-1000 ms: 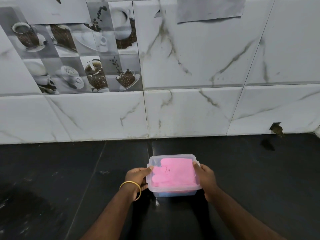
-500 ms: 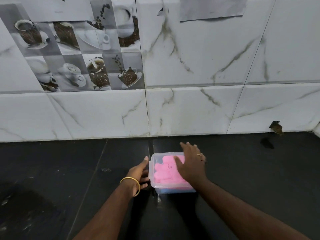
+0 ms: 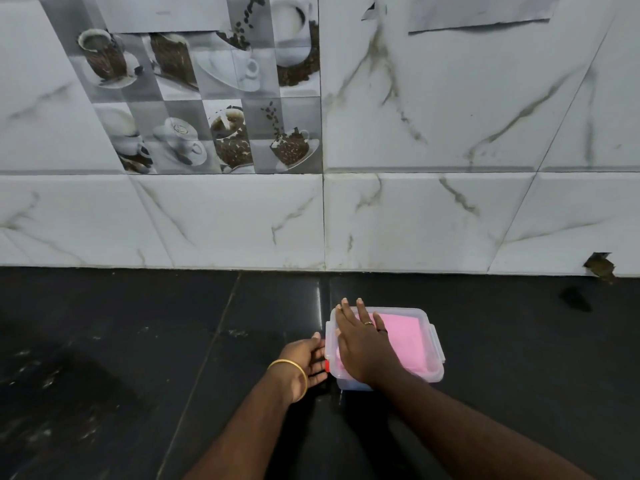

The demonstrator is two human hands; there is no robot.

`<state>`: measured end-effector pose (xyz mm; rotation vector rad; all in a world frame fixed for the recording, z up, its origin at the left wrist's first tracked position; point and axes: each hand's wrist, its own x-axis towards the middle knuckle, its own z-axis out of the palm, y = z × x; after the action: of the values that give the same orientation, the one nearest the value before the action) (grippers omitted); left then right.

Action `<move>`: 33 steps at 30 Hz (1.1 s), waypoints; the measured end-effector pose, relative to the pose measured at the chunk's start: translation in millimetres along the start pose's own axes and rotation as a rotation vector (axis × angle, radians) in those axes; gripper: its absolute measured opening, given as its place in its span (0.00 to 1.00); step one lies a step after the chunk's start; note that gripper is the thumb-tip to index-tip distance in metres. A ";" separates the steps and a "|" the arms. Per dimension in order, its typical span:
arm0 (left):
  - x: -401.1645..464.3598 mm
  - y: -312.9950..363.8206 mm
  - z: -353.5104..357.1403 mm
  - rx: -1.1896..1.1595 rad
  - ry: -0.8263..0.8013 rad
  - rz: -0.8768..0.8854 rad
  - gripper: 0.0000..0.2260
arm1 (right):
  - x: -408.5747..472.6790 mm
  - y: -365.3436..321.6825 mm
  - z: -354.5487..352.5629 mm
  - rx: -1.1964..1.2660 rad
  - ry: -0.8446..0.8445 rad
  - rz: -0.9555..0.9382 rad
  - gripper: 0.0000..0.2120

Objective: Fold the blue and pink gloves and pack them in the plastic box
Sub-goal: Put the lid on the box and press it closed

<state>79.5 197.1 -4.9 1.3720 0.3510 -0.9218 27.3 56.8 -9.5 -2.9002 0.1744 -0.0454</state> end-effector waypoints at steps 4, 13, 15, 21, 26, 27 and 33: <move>1.4 1.3 -9.5 0.103 0.088 0.116 0.08 | 1.2 0.7 0.9 -0.008 -0.008 -0.005 0.30; -16.0 5.7 1.0 0.151 0.094 0.355 0.09 | 1.5 0.4 0.7 0.023 -0.007 0.003 0.30; -18.3 1.8 9.4 0.202 0.171 0.432 0.11 | 1.4 0.2 -0.2 0.024 0.002 0.009 0.30; -18.7 1.7 18.5 0.323 0.292 0.496 0.10 | 3.2 0.4 0.4 0.042 -0.007 0.018 0.30; -19.2 1.1 19.3 0.259 0.317 0.460 0.12 | 4.6 3.7 -2.1 0.118 -0.008 0.018 0.30; -18.8 0.4 19.8 0.248 0.325 0.453 0.12 | 4.6 3.8 -1.9 0.118 -0.010 0.022 0.30; -16.6 0.8 24.3 0.267 0.365 0.440 0.13 | 5.1 3.0 -3.2 0.090 -0.022 0.026 0.30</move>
<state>62.9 180.2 12.5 1.7793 0.1888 -0.3589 32.0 52.5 -7.0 -2.8069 0.2010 -0.0166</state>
